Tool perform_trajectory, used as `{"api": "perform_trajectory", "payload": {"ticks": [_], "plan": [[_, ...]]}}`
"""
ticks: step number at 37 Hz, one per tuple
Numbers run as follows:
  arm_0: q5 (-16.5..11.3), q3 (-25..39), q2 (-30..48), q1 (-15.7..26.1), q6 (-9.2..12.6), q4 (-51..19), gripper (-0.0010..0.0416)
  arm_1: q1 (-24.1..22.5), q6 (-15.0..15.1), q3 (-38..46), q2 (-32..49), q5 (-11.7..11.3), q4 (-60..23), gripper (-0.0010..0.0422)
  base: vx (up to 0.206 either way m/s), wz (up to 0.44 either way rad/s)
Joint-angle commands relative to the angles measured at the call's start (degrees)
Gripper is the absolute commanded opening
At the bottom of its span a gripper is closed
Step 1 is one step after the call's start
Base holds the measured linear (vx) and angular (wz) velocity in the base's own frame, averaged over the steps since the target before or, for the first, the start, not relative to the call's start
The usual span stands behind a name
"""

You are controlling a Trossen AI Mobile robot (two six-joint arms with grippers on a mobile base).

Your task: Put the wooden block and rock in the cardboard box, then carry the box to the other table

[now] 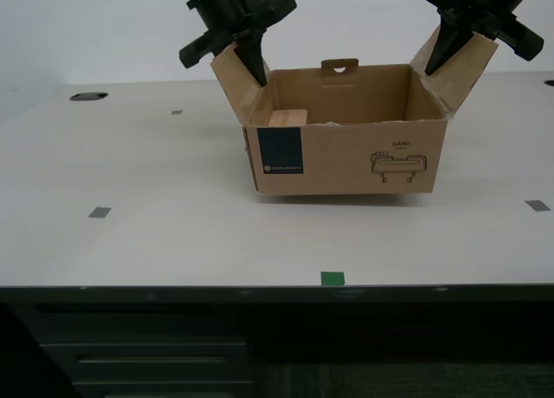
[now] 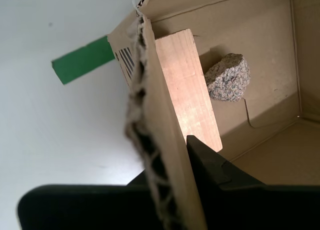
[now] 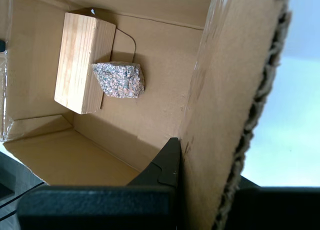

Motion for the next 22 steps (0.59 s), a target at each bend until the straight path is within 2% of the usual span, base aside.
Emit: {"api": "perform_trajectory", "payload": {"ticks": [1, 8, 22], "plan": [[-0.3, 0.0, 0.0, 0.1, -0.7, 0.1, -0.0001, -0.4, 0.0, 0.1, -0.2, 0.8, -0.3, -0.0001, -0.072, -0.009], [-0.3, 0.0, 0.0, 0.1, -1.9, -0.1, -0.0001, -0.7, -0.9, 0.1, -0.3, 0.8, -0.5, -0.0001, -0.074, -0.005], [-0.3, 0.0, 0.0, 0.1, -2.0, 0.0, -0.0001, -0.9, -1.1, 0.1, -0.3, 0.8, -0.5, -0.0001, -0.079, 0.008]]}}
